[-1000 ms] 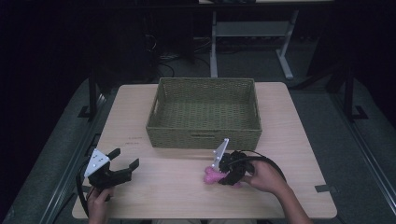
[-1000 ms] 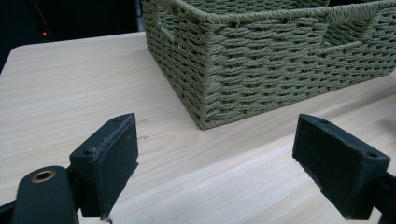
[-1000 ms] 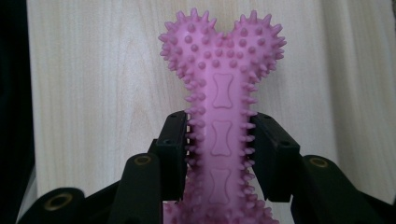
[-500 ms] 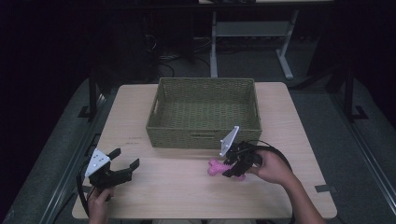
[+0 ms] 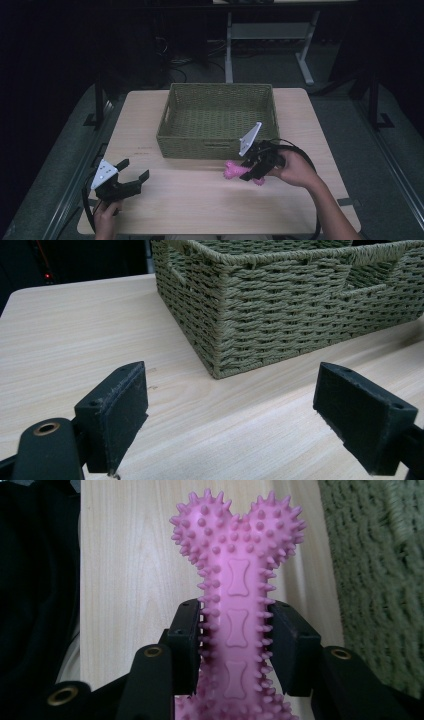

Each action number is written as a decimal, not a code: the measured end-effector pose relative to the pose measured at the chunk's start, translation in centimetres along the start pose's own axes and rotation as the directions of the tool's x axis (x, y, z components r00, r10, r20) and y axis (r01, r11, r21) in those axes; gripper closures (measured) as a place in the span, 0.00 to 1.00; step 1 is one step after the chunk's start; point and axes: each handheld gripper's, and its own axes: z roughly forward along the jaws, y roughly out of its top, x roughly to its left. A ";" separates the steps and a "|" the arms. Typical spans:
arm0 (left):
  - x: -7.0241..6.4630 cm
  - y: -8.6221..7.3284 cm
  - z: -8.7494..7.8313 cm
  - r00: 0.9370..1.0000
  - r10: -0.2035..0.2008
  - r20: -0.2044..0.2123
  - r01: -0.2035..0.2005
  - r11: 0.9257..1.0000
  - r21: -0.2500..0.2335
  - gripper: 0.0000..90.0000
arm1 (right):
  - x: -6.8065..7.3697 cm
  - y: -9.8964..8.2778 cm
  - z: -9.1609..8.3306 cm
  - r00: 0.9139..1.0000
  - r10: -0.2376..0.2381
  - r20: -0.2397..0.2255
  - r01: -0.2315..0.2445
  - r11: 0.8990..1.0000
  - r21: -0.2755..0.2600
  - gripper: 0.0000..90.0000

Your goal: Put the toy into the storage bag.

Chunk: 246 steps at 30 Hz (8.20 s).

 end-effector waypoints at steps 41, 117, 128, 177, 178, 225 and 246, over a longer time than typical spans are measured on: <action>0.1 0.0 0.0 1.000 0.000 -0.003 0.000 1.000 0.000 0.15 | -3.4 3.1 -5.3 1.000 0.000 0.006 0.000 0.999 -0.043 0.65; -0.1 0.1 0.3 1.000 0.011 0.005 -0.011 1.000 0.003 0.15 | -11.2 5.3 -6.2 0.994 0.110 0.016 -0.110 0.993 -0.032 0.65; -0.1 0.2 0.3 1.000 0.009 0.004 -0.009 1.000 0.003 0.15 | -12.1 5.2 -5.5 0.991 0.130 0.013 -0.130 0.991 -0.024 0.65; 0.0 0.2 0.2 1.000 0.016 0.006 -0.016 1.000 -0.002 0.15 | -15.1 4.1 -2.1 0.978 0.208 0.001 -0.208 0.978 0.016 0.65; 0.0 0.2 0.2 1.000 0.016 0.006 -0.016 1.000 -0.002 0.15 | -15.1 4.0 -2.1 0.977 0.211 0.001 -0.211 0.977 0.017 0.65; -0.2 0.2 0.2 1.000 0.024 0.009 -0.024 1.000 -0.003 0.15 | -15.7 3.0 0.2 0.969 0.245 -0.010 -0.244 0.968 0.054 0.64; -0.1 0.2 0.1 1.000 0.024 0.009 -0.024 1.000 -0.001 0.15 | -15.6 3.1 1.2 0.969 0.245 -0.014 -0.243 0.966 0.081 0.64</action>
